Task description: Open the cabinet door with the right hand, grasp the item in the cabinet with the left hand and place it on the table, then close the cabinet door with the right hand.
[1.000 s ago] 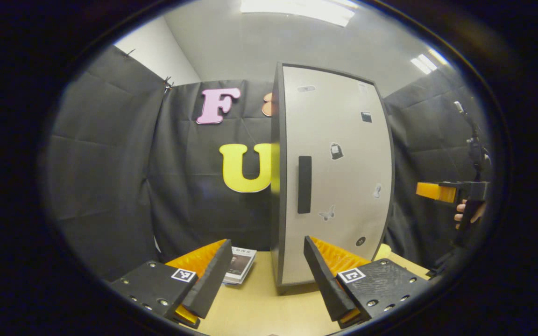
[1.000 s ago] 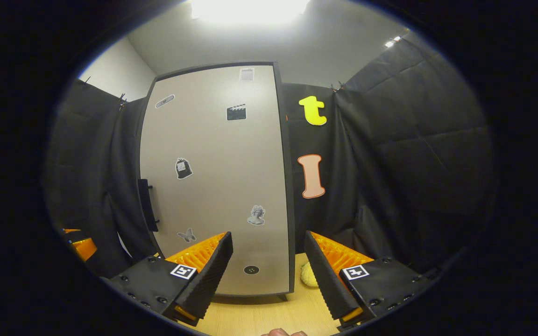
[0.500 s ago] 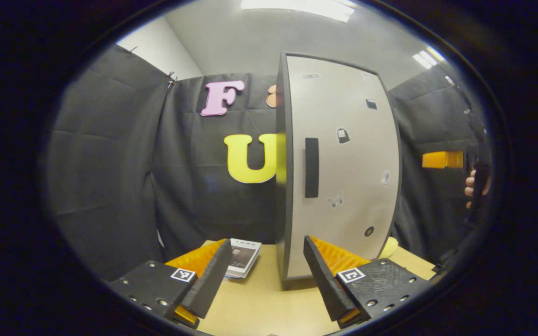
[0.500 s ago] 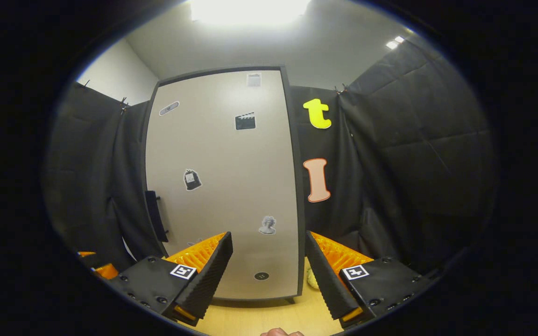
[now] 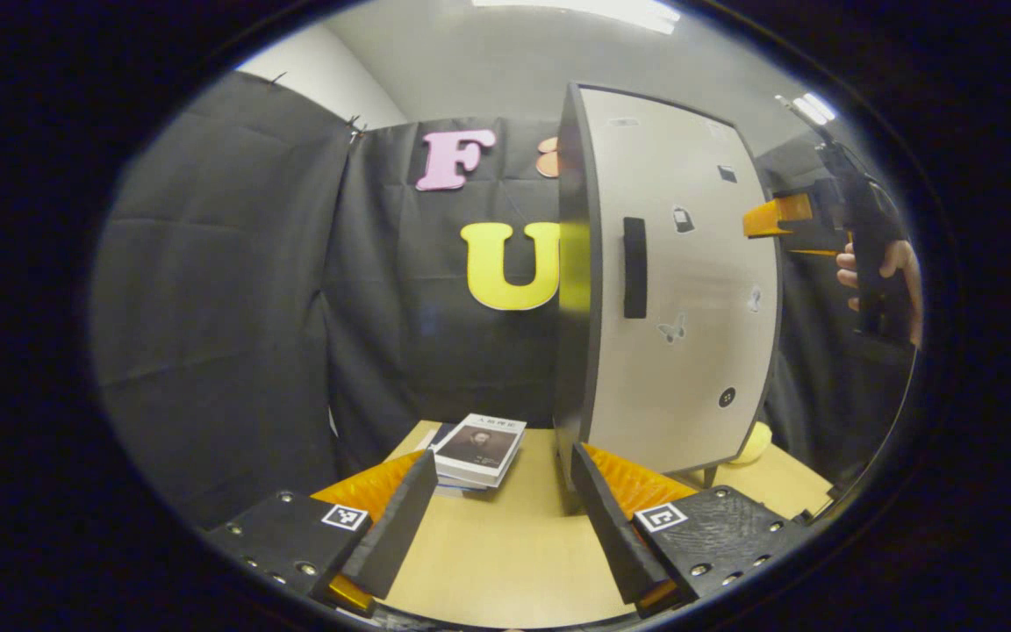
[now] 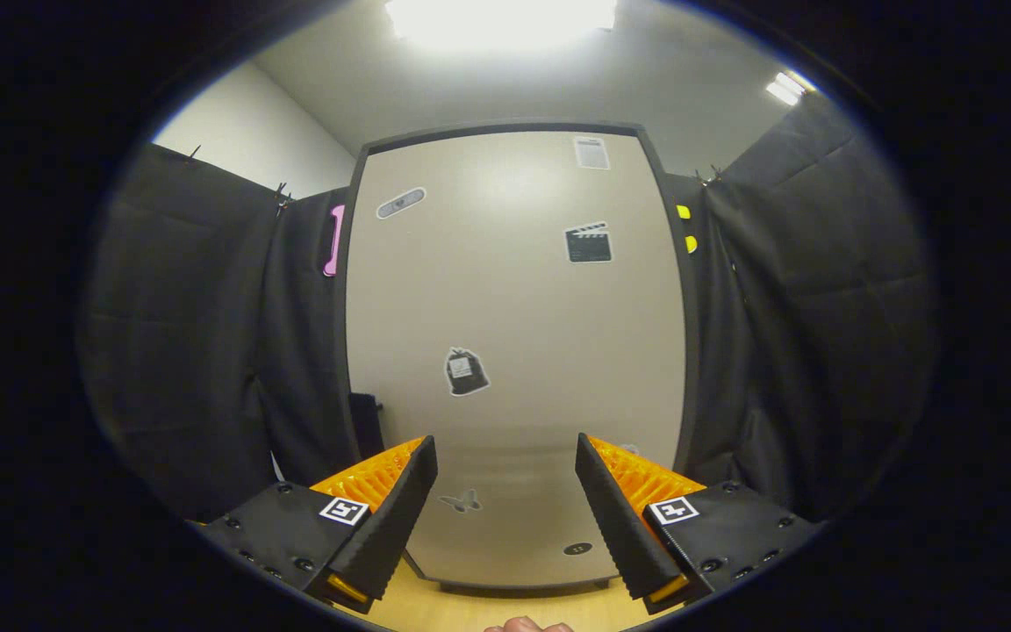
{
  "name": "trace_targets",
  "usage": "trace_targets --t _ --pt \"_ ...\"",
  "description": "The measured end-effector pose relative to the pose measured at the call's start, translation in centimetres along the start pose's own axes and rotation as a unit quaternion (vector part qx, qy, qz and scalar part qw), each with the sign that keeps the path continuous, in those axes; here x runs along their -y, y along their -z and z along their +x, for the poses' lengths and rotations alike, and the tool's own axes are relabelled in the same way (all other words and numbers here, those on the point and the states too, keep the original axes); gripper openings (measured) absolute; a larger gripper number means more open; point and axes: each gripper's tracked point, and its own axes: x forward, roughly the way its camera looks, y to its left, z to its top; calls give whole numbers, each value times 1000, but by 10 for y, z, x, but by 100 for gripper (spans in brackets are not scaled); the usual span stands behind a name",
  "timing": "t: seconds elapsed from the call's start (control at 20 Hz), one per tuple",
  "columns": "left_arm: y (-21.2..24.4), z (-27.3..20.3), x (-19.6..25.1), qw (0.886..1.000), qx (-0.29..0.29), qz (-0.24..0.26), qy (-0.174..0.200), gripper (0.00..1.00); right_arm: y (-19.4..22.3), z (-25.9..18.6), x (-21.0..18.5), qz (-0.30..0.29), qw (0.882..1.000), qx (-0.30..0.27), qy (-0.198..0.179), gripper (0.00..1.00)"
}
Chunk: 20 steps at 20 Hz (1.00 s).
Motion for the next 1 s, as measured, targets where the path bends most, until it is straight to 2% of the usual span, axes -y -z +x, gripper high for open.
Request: trace_targets --t 0.05,0.1,0.15,0.2,0.35,0.4,0.5,0.6,0.65,0.7,0.75,0.8,0.95,1.0 --pt "4 0 -9 1000 -4 -13 -4 94 -2 6 -9 0 1000 5 -7 97" --pt "9 0 -23 1000 -9 -18 -16 95 -3 13 -17 0 1000 7 -11 100" --pt "13 0 -40 999 -15 -17 -34 92 -1 19 -27 3 1000 1 -18 97" --pt "18 -2 -55 999 -20 -12 -49 95 0 23 -37 6 1000 -1 -29 97" --pt "20 -5 -95 996 -21 4 -88 94 2 34 -56 5 999 1 -44 100" --pt "21 -6 -106 995 -23 6 -98 95 6 39 -61 7 999 -3 -46 97" --pt "24 -9 -123 993 -24 -3 -119 92 14 47 -73 15 998 -14 -52 100" --pt "26 -8 -128 992 -23 -16 -124 95 25 62 -78 18 998 -25 -50 100" --pt "29 -7 -127 991 -25 -21 -127 92 30 69 -79 16 998 -28 -46 97" --pt "30 -6 -128 991 -27 -23 -129 95 36 74 -79 11 998 -36 -41 100" --pt "32 -6 -129 991 -29 -23 -130 95 40 78 -83 6 998 -43 -37 96" --pt "33 -6 -129 991 -31 -23 -129 95 43 84 -88 2 998 -49 -34 100" --pt "35 -5 -129 991 -35 -18 -127 95 60 90 -101 -11 997 -61 -36 100" --pt "35 -5 -128 991 -35 -14 -129 95 63 92 -103 -14 997 -65 -30 89"
